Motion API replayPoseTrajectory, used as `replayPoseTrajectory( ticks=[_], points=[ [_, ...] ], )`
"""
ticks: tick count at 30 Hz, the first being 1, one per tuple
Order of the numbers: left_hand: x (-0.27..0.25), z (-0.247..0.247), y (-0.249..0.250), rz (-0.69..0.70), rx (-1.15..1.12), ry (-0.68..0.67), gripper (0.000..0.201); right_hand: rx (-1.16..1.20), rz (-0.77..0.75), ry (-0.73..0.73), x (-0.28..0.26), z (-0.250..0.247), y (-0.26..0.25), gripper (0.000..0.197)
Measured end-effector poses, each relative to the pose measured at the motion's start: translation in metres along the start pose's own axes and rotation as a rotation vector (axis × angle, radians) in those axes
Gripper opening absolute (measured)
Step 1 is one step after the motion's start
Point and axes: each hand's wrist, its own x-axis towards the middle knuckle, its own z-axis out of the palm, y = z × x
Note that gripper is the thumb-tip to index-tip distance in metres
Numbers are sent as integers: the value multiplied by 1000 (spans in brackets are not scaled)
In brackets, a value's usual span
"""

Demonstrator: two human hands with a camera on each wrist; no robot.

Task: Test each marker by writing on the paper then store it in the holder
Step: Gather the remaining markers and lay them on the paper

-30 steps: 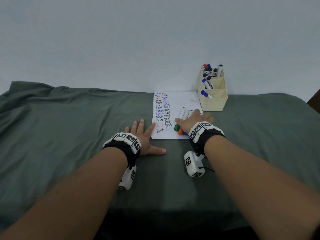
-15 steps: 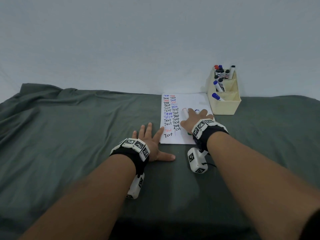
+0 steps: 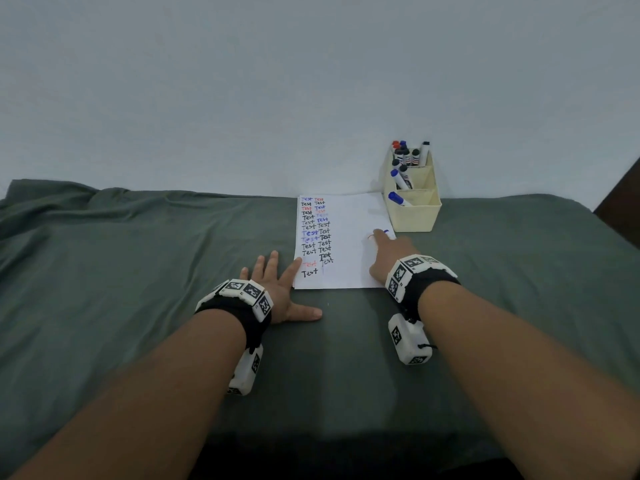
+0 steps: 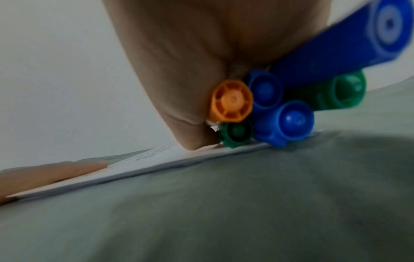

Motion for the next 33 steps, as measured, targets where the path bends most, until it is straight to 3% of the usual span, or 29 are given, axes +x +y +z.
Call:
replayPoseTrajectory(
  ticks=[7,15,20,26,29,33],
  points=[
    [-1,0,1,-5,13,-2,125,63,125,45,-1,-18,59,51],
    [-4,-1,3,6,-8,8,123,109,125,76,16,-24,65,41],
    [-2,-2,2,11,-15,-8,124,20,185,58,23,-13,71,50],
    [5,2,-2,12,-16,-6,127,94,177,19,25,-9,77,54],
    [8,3,-2,13,-19,2,130,96,218,75,26,-4,73,70],
    [6,4,-1,12,-17,-3,130,72,222,98,25,-2,69,75]
  ],
)
